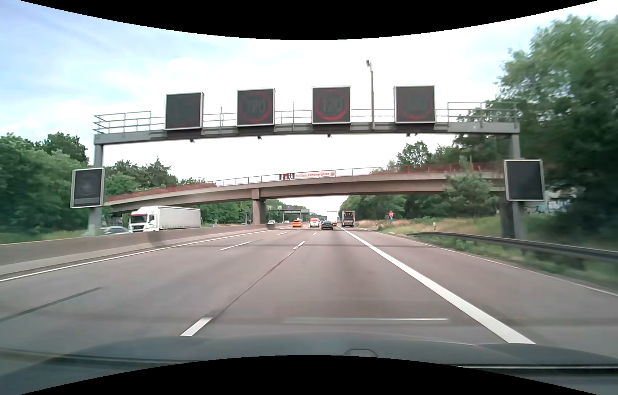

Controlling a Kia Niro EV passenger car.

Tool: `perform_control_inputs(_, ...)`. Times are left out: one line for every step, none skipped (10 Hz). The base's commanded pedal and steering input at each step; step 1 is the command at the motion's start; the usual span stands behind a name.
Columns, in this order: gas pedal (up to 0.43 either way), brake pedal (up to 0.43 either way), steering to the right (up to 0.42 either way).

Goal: Follow the waypoints while adhering to traffic rules and regulations

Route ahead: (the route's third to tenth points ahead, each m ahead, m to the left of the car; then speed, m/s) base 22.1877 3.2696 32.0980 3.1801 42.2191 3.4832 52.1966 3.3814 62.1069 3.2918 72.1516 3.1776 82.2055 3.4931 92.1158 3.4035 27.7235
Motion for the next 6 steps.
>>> perform_control_inputs(0.26,0.0,-0.002)
perform_control_inputs(0.248,0.0,-0.002)
perform_control_inputs(0.248,0.0,-0.002)
perform_control_inputs(0.248,0.0,-0.003)
perform_control_inputs(0.248,0.0,-0.003)
perform_control_inputs(0.248,0.0,-0.003)
